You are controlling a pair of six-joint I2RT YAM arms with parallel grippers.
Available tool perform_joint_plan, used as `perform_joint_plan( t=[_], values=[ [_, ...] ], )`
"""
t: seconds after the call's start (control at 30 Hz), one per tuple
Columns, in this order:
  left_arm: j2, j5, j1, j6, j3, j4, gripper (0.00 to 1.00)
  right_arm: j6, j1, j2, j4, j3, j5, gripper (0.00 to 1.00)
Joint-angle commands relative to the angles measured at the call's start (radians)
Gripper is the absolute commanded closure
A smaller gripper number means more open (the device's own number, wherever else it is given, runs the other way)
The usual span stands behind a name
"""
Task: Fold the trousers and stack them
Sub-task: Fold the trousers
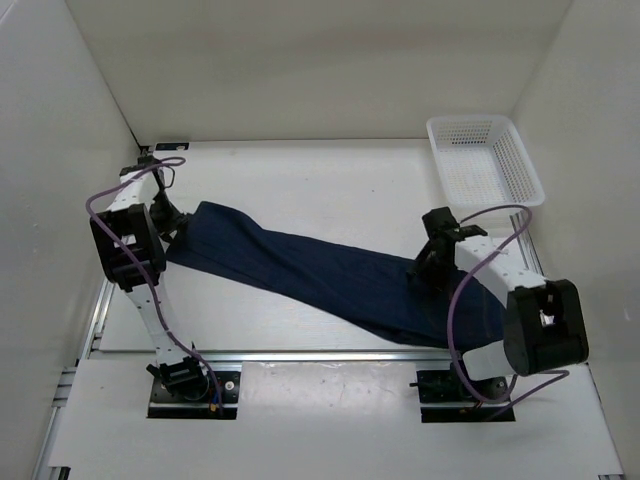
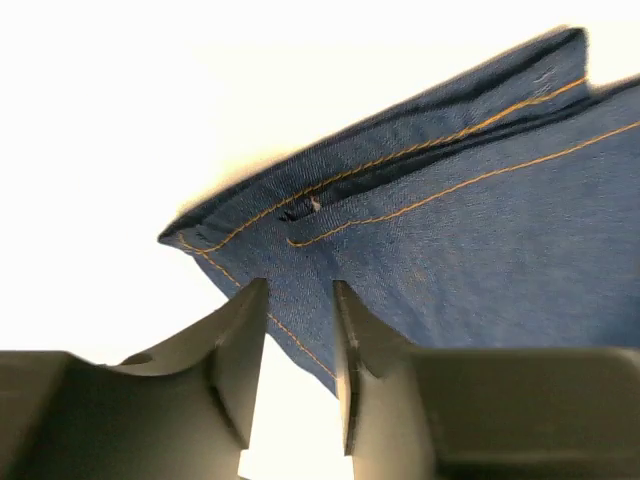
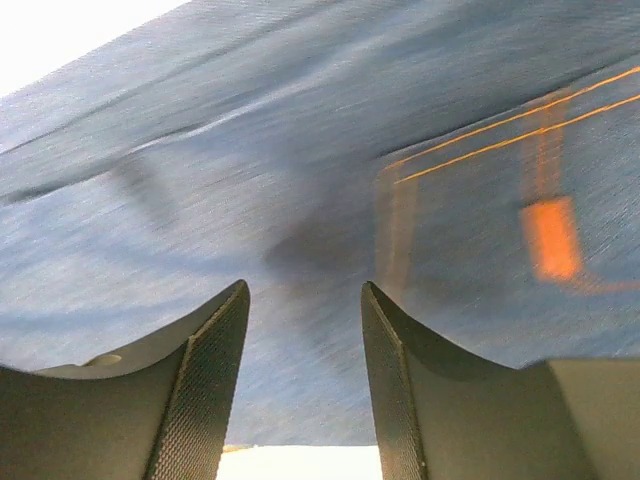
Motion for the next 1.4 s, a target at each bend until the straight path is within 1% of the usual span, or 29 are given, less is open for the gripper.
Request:
perform_joint_plan(
  t=[0.0, 0.03, 0.1, 0.17, 0.2, 0.23, 0.27, 0.43, 0.53, 0.57, 0.63, 0.67, 0.77, 0.87, 0.93, 1.07, 1.13, 1.27, 1.3, 1.37],
  values=[
    [-0.096, 0.042, -0.004, 0.018, -0.003, 0.011, 0.6, 0.006, 0.113, -0.05, -0.073, 0.106, 0.096, 0.44],
    [-0.096, 0.052, -0.004, 0.018, -0.003, 0.011, 0.64, -0.006, 0.141, -0.025, -0.086, 0.189, 0.134, 0.44],
    [-0.078, 0.096, -0.004, 0.033, 0.034, 0.011, 0.7, -0.016, 0.21, 0.011, -0.113, 0.266, 0.163, 0.43],
    [-0.049, 0.153, -0.004, 0.07, 0.071, 0.011, 0.68, -0.032, 0.25, 0.067, -0.152, 0.349, 0.194, 0.42],
    [-0.037, 0.179, -0.004, 0.084, 0.086, 0.001, 0.64, -0.032, 0.279, 0.088, -0.152, 0.364, 0.22, 0.42],
    [-0.026, 0.193, -0.004, 0.093, 0.097, 0.001, 0.58, -0.032, 0.292, 0.088, -0.161, 0.364, 0.22, 0.42],
    [-0.012, 0.193, -0.004, 0.093, 0.097, -0.011, 0.57, -0.032, 0.304, 0.1, -0.161, 0.373, 0.22, 0.42],
    [0.032, 0.184, -0.004, 0.104, 0.088, -0.012, 0.57, -0.022, 0.315, 0.11, -0.152, 0.354, 0.22, 0.42],
    [0.045, 0.184, -0.004, 0.093, 0.088, 0.024, 0.67, -0.022, 0.315, 0.11, -0.152, 0.335, 0.211, 0.42],
    [0.054, 0.184, -0.004, 0.084, 0.088, 0.024, 0.68, -0.022, 0.315, 0.11, -0.152, 0.335, 0.211, 0.42],
    [0.063, 0.17, -0.004, 0.084, 0.097, 0.024, 0.68, -0.022, 0.315, 0.099, -0.152, 0.335, 0.211, 0.42],
    [0.075, 0.159, -0.004, 0.084, 0.097, 0.024, 0.67, -0.022, 0.315, 0.099, -0.152, 0.326, 0.211, 0.42],
    [0.085, 0.095, -0.004, 0.064, 0.123, 0.001, 0.56, -0.031, 0.315, 0.099, -0.152, 0.326, 0.211, 0.41],
    [0.085, 0.03, -0.004, 0.041, 0.11, -0.01, 0.55, -0.042, 0.306, 0.099, -0.152, 0.317, 0.211, 0.41],
    [0.043, 0.004, -0.004, 0.015, 0.077, 0.01, 0.55, -0.042, 0.306, 0.099, -0.152, 0.317, 0.211, 0.41],
    [-0.006, 0.026, -0.004, 0.026, 0.054, 0.033, 0.55, -0.051, 0.306, 0.099, -0.152, 0.308, 0.211, 0.41],
    [0.008, 0.026, -0.004, 0.026, 0.054, 0.033, 0.57, -0.051, 0.306, 0.099, -0.152, 0.297, 0.211, 0.41],
    [0.037, 0.017, 0.007, 0.026, 0.063, 0.033, 0.55, -0.06, 0.306, 0.099, -0.143, 0.297, 0.211, 0.41],
    [0.037, 0.016, 0.007, 0.026, 0.073, 0.019, 0.53, -0.06, 0.306, 0.099, -0.143, 0.288, 0.211, 0.41],
    [0.007, 0.007, 0.007, 0.026, 0.073, 0.019, 0.42, -0.06, 0.306, 0.108, -0.134, 0.288, 0.2, 0.41]
  ],
)
